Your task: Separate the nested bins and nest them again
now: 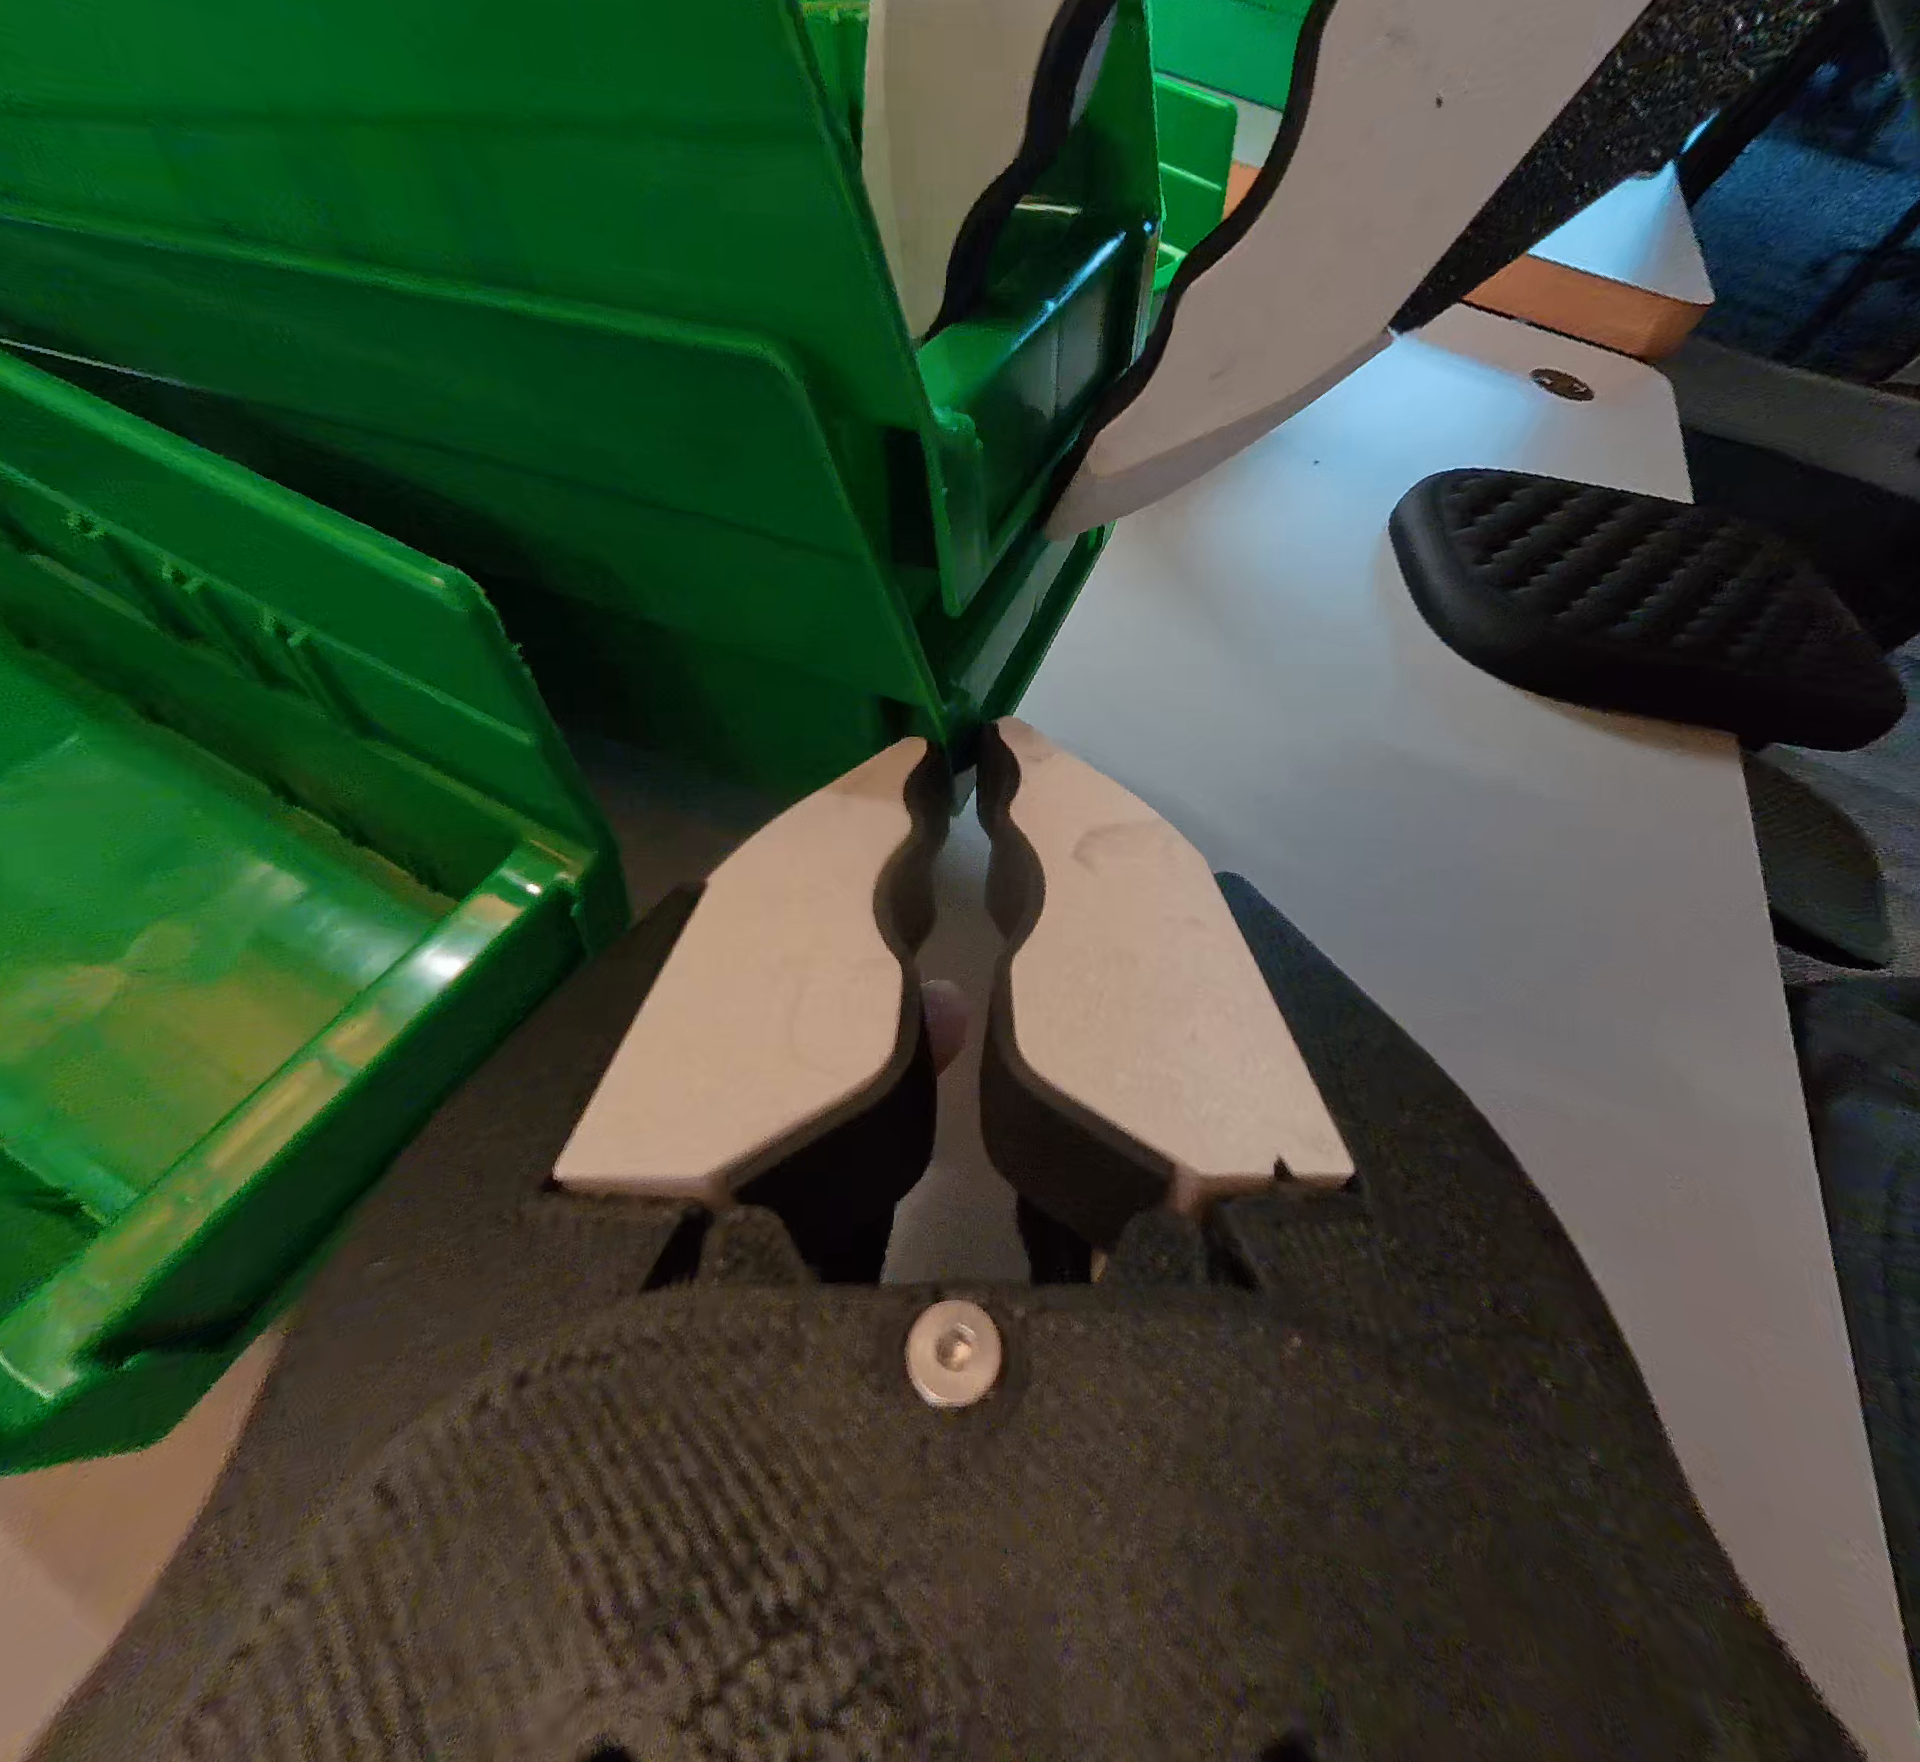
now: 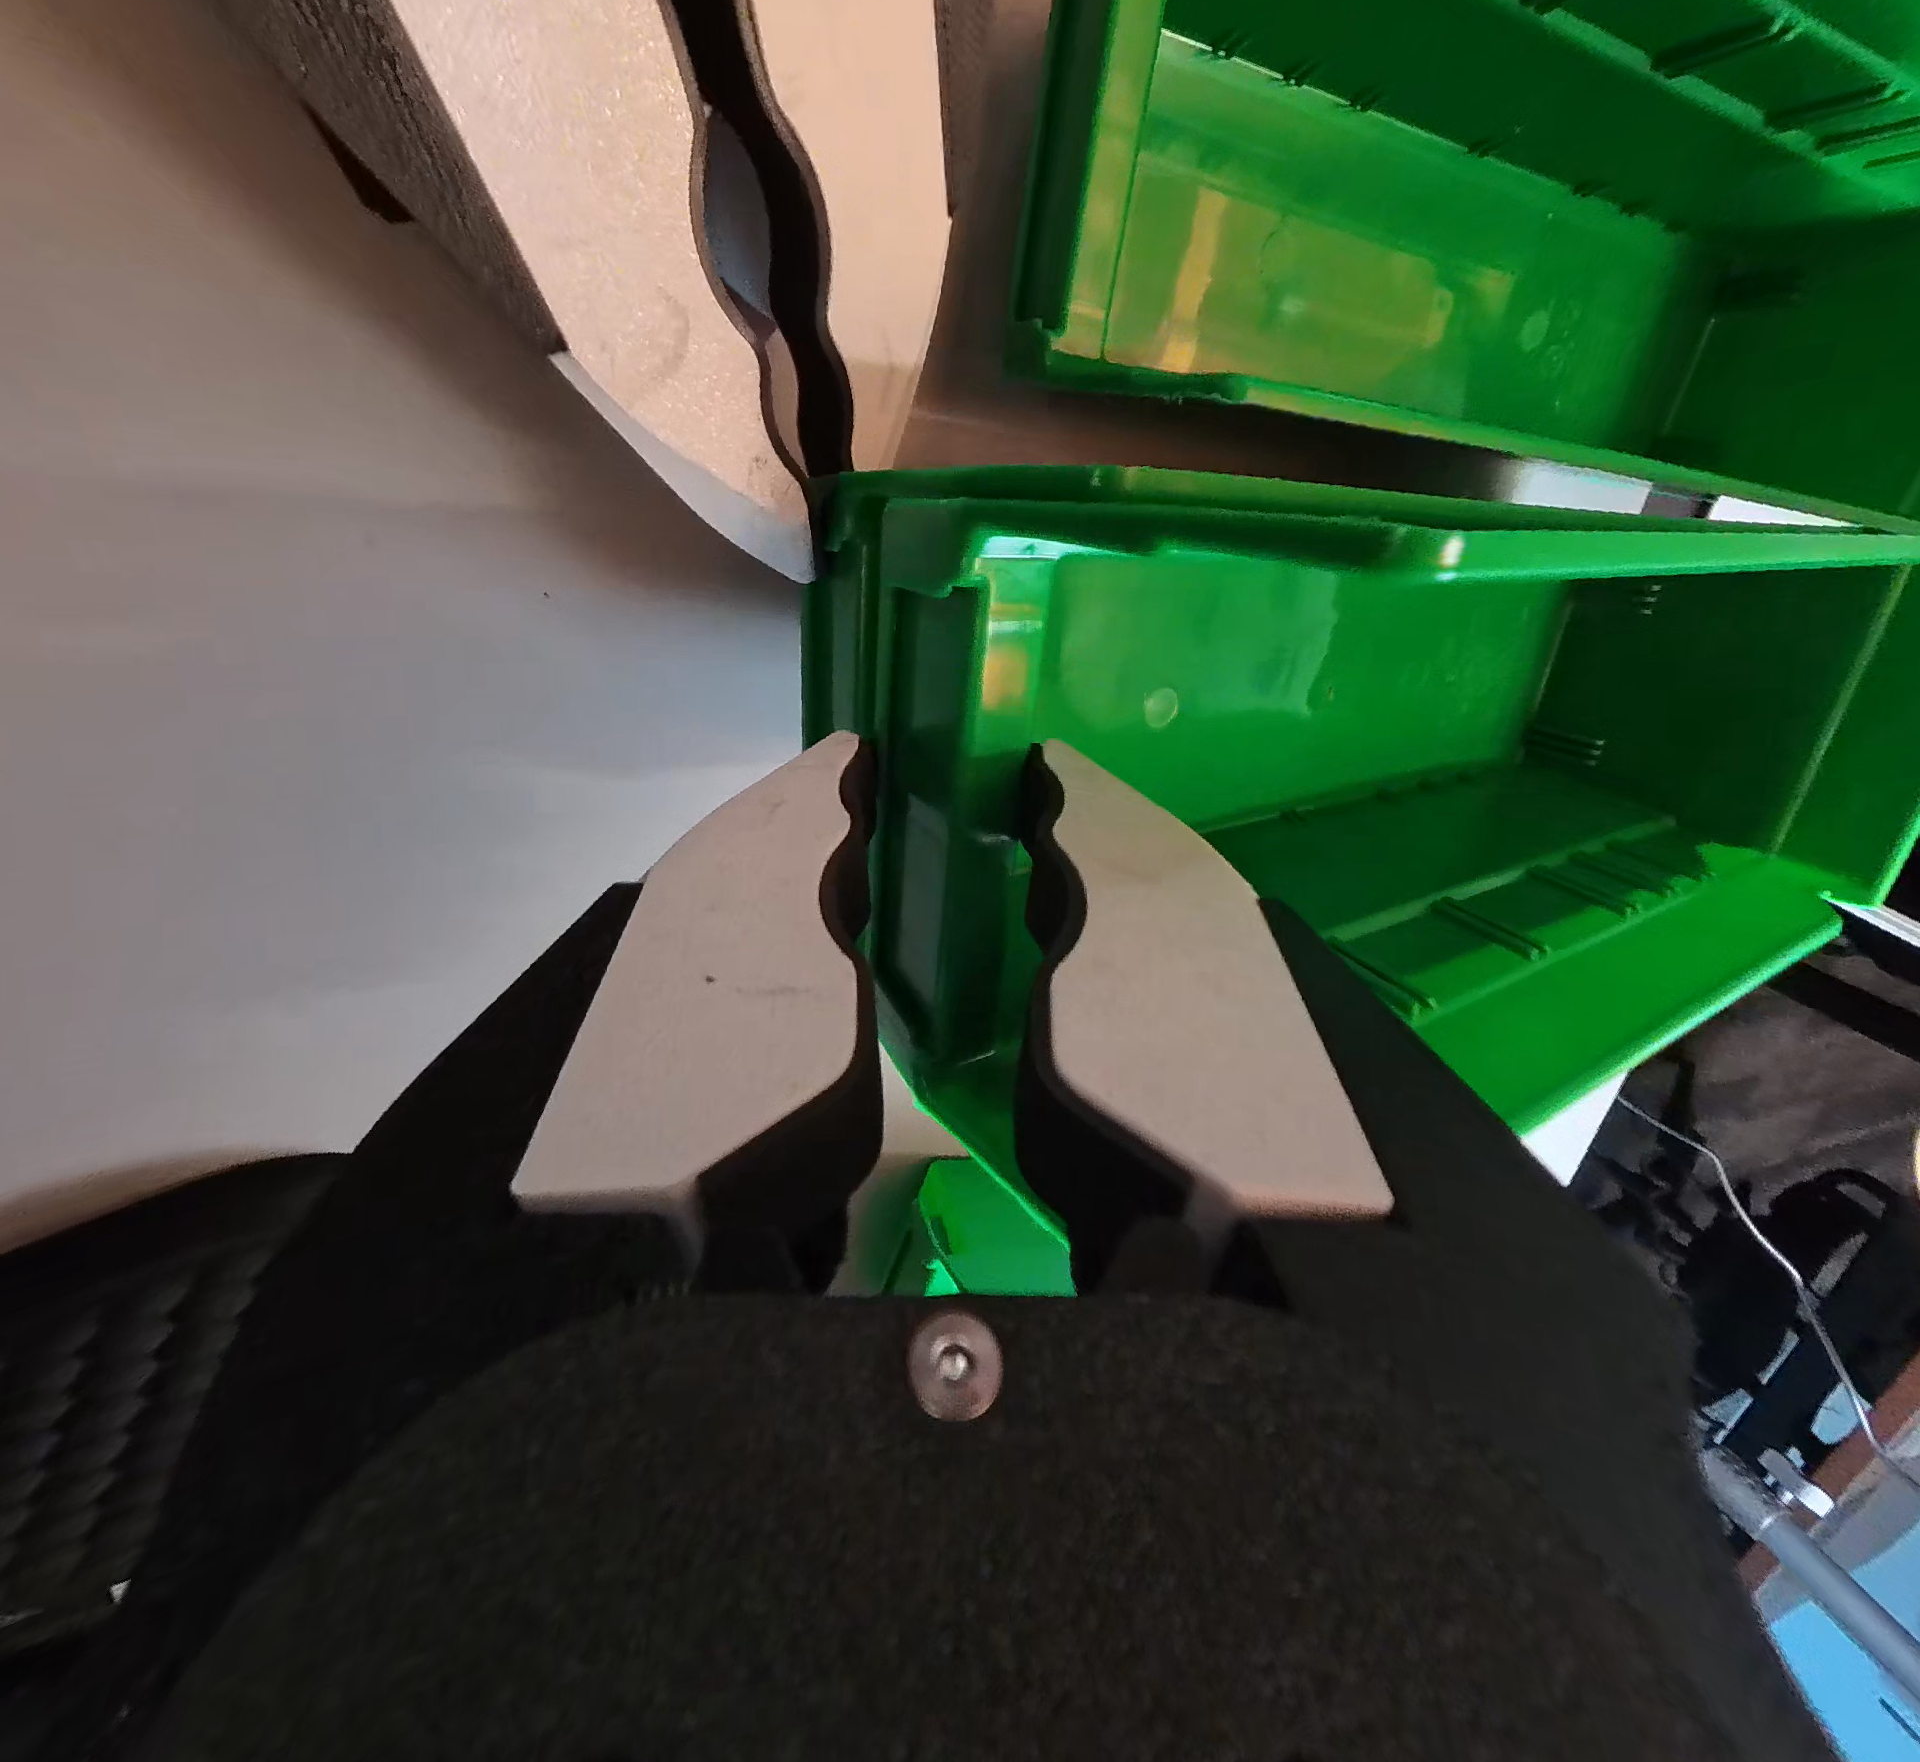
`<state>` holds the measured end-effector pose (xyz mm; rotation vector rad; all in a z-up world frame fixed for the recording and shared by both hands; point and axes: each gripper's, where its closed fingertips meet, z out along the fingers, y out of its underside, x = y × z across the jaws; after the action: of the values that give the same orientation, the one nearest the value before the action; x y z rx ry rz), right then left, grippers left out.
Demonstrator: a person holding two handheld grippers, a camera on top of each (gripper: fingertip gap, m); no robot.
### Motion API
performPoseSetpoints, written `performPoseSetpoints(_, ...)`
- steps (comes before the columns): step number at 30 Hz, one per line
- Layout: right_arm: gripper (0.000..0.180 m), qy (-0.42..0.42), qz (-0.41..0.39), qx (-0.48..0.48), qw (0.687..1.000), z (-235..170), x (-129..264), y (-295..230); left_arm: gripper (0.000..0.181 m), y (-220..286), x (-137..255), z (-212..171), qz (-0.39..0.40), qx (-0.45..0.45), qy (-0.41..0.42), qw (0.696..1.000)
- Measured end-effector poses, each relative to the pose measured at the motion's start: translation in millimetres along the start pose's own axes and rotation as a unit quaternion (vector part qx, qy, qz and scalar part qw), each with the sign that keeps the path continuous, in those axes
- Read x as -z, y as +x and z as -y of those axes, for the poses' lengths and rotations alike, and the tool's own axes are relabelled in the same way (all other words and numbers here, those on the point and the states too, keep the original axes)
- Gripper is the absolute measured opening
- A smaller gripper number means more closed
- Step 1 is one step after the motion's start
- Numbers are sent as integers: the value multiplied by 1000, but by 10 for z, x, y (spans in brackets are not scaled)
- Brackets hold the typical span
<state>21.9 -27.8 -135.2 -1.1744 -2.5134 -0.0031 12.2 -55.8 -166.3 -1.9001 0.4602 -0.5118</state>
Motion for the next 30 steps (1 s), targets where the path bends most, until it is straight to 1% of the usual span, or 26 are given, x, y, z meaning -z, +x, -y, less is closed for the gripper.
performPoseSetpoints(10, 27, 17, 0, 16, 1000, -44, 15, -20, 5, 41, -36, -2, -16, 6, -3, 1000)
performPoseSetpoints(15, 27, 19, -30, 20, 999, -34, -53, -45, 5, 10, -35, -66, -15, -10, -25, 1000)
performPoseSetpoints(18, 23, 68, -26, 12, 997, 65, 101, -51, 6, -37, -24, -143, 0, -23, -49, 999)
performPoseSetpoints(20, 26, 113, 2, -12, 994, 147, 310, -15, 6, -54, -20, -232, -1, -21, -65, 998)
performPoseSetpoints(22, 30, 139, -29, -37, 989, 149, 464, 304, 6, -45, -21, -268, -3, -28, -75, 997)
performPoseSetpoints(25, 35, 116, -106, -74, 985, -42, 448, 1034, 6, -22, -23, -259, 0, -43, -76, 996)
performPoseSetpoints(28, 38, 65, -171, -99, 978, -337, 197, 1793, 6, -25, -7, -294, -2, -46, -83, 996)
performPoseSetpoints(30, 37, 57, -164, -116, 978, -434, -54, 2122, 6, -34, 12, -320, -5, -47, -87, 995)
